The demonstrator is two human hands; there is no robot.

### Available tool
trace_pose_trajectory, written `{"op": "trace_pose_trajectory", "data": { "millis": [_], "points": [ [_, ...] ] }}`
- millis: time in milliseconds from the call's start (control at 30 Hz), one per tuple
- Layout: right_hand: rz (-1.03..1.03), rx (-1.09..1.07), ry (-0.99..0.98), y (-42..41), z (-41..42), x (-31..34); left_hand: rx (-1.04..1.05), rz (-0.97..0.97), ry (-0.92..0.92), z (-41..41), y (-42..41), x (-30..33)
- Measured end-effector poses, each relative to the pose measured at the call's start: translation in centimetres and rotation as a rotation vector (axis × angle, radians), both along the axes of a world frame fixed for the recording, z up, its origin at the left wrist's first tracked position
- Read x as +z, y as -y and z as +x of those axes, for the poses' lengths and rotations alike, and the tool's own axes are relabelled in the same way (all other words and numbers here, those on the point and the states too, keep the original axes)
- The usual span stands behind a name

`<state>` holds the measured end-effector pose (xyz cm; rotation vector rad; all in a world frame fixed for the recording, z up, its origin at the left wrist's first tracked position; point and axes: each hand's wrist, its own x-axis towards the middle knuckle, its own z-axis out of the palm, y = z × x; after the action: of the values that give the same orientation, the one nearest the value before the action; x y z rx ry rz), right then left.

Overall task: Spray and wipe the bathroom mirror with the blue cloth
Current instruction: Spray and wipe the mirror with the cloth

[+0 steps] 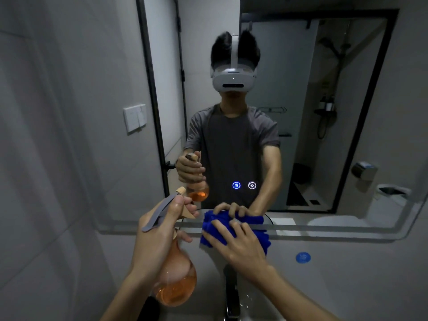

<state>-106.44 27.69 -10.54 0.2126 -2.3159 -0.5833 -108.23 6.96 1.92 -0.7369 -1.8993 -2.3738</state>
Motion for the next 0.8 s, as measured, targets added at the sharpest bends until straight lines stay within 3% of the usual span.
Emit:
{"op": "trace_pose_trajectory", "data": {
  "millis": [100, 233, 400, 533, 667, 800],
  "points": [
    [-0.032, -0.008, -0.164, 1.1, -1.5, 4.9, 0.032, 0.003, 0.001, -0.9, 0.6, 0.3],
    [-0.1, -0.027, -0.459, 2.5, -3.3, 16.3, 0.051, 0.016, -0.002, -2.1, 1.7, 0.9],
    [-0.246, -0.167, -0.64, 1.1, -3.2, 26.9, 0.051, -0.071, -0.05, -3.3, 3.9, 0.7],
    [-0.268, -0.168, -0.641, 0.1, -2.9, 28.3, 0.045, -0.136, -0.063, -3.9, 5.3, -0.4],
    [-0.285, -0.17, -0.656, 0.2, -3.2, 27.8, -0.003, -0.071, 0.008, -3.7, 5.5, -0.7],
    [-0.291, -0.183, -0.664, 0.2, -3.4, 27.6, 0.034, -0.12, -0.1, -3.9, 5.5, -1.0]
  ]
}}
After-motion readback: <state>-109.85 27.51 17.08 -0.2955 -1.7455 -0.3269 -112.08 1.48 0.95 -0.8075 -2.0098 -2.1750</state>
